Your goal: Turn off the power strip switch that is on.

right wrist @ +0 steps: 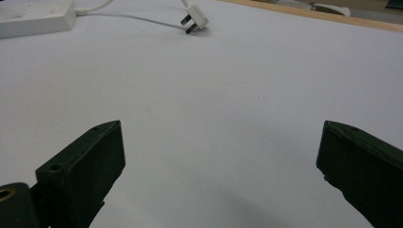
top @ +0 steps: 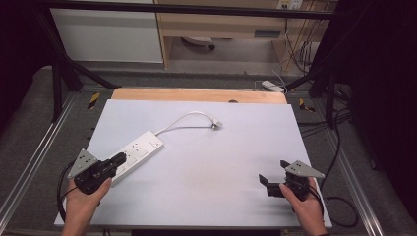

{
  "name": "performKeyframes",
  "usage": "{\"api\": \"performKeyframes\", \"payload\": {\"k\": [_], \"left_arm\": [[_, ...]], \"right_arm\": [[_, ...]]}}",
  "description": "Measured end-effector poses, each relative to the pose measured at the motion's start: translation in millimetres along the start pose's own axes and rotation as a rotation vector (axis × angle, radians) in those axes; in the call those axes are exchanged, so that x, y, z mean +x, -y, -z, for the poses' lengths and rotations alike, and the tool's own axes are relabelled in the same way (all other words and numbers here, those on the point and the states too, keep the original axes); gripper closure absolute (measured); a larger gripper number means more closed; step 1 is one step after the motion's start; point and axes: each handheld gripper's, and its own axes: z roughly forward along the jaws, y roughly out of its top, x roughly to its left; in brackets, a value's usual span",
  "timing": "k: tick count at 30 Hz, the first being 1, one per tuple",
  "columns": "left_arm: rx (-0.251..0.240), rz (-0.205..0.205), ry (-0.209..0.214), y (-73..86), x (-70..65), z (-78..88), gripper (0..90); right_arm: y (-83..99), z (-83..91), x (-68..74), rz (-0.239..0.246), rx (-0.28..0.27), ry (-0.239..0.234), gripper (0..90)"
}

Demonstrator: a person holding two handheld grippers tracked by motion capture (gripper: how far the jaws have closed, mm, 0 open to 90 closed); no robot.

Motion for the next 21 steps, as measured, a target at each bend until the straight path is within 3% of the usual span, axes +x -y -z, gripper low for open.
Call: {"api": "performKeyframes", "payload": {"k": [14,21], "left_arm": [[-0.040,0.002,0.008,-2.7,-9.3,-5.4,67.1],[-0.051,0.026,0.003,-4.3,-12.5,-7.7,55.3]], "right_arm": [[0.0,0.0,0.0,0.000,0.000,0.000,2.6],[0.0,-0.1,0.3,0.001,0.000,-0.002,2.6]]}}
